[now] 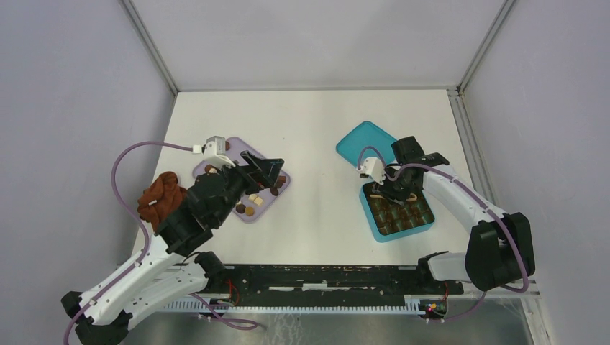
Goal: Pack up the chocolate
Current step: Place the fake chocolate in the packing box.
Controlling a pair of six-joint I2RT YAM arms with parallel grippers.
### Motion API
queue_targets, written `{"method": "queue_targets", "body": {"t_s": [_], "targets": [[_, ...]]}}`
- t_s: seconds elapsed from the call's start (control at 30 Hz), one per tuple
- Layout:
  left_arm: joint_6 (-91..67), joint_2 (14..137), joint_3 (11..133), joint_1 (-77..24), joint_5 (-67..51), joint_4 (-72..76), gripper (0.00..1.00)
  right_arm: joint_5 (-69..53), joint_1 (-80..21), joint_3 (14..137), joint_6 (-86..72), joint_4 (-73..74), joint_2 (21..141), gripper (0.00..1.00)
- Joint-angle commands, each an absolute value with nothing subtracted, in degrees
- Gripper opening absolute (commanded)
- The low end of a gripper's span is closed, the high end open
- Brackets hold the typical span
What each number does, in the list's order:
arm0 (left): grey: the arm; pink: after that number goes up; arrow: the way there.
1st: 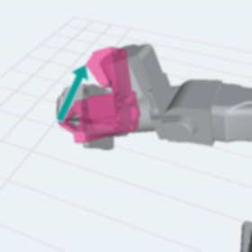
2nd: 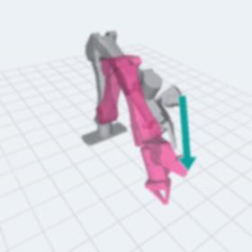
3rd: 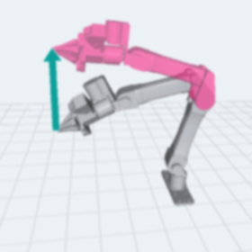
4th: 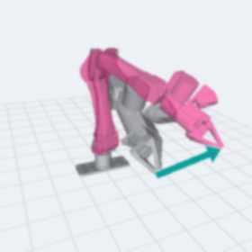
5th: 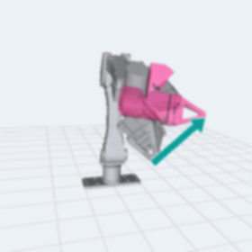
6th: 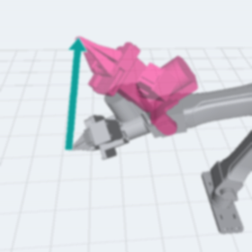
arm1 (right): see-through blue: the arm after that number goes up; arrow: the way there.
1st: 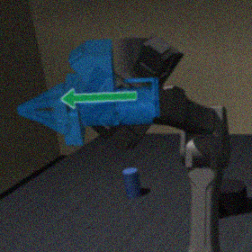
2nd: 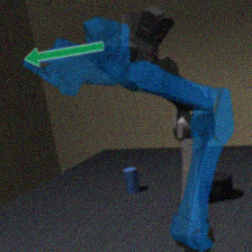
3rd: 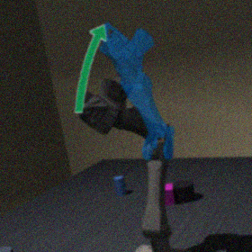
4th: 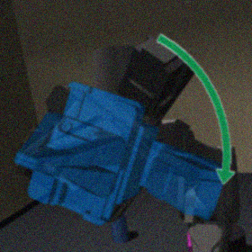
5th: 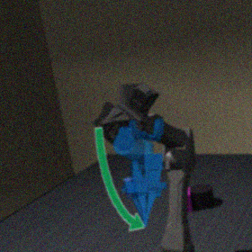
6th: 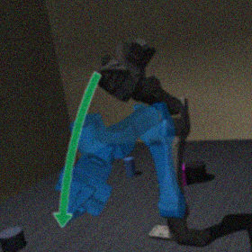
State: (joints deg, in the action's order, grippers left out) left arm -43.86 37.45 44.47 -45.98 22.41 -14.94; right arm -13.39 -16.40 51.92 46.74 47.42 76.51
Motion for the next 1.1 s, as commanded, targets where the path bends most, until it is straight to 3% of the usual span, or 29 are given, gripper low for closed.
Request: {"method": "queue_targets", "body": {"t_s": [0.0,0.2,0.5,0.7,0.93,1.07], "targets": [[-45.0,36.8,44.8,-45.8,23.7,-15.2,0.97,-12.7,-16.6,52.4,46.0,46.6,76.1,0.44],[-45.3,36.3,44.4,-45.8,23.2,-15.7,0.96,-14.3,-16.6,54.1,45.5,47.9,74.9,0.36],[-44.3,41.6,47.9,-45.8,22.6,-30.0,0.95,-25.7,-16.6,59.9,43.5,50.6,73.0,0.37],[-38.7,52.1,51.9,-45.7,17.8,-38.4,0.86,-36.5,-17.6,62.8,39.0,47.7,74.3,0.37],[-34.0,67.6,56.1,-44.1,14.0,-42.0,0.70,-39.0,-19.9,63.2,34.9,43.5,75.7,0.37],[-29.4,72.8,55.2,-37.2,4.7,-38.6,0.59,-38.5,-19.9,62.6,34.9,43.2,75.7,0.37]]}}
